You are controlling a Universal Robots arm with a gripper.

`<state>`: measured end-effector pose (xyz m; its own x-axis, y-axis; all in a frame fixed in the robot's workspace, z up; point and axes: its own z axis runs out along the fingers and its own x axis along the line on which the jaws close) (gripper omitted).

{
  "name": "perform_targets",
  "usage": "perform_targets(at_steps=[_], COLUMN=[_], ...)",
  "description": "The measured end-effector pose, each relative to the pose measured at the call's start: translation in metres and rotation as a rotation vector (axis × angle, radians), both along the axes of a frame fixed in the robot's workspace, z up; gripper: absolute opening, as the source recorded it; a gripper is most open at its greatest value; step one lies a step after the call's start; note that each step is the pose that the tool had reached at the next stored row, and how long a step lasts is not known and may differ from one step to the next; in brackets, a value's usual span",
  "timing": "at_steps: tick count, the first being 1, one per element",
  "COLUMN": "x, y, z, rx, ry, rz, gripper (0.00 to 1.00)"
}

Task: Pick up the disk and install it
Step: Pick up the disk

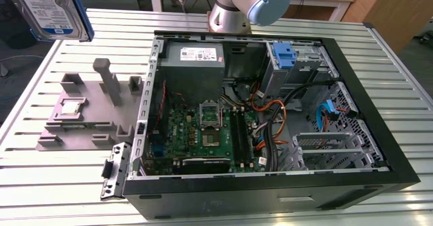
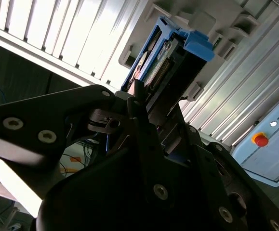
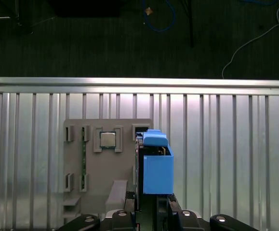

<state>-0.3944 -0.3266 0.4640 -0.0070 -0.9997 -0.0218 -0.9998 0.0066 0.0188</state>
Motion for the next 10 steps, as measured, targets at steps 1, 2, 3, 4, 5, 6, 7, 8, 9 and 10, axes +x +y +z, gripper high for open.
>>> perform_targets(at_steps=[1, 2, 3, 4, 5, 6, 7, 8, 9, 10], x=[0.0, 0.0, 0.0, 0.0, 0.0, 0.0, 0.0, 0.0, 0.0, 0.0], y=[0.0, 0.0, 0.0, 0.0, 0.0, 0.0, 0.0, 0.0, 0.0, 0.0], z=[0.0006, 0.0014, 0.0022, 0.0028, 0.0034, 0.0038, 0.0039, 0.0049, 0.0051, 0.0051], rx=[0.0, 0.0, 0.0, 0.0, 0.0, 0.0, 0.0, 0.0, 0.0, 0.0], ry=[0.0, 0.0, 0.0, 0.0, 0.0, 0.0, -0.0001, 0.0, 0.0, 0.0001], rz=[0.0, 0.0, 0.0, 0.0, 0.0, 0.0, 0.0, 0.0, 0.0, 0.0], gripper=[0.35, 0.35, 0.35, 0.35, 0.35, 0.35, 0.35, 0.35, 0.35, 0.35])
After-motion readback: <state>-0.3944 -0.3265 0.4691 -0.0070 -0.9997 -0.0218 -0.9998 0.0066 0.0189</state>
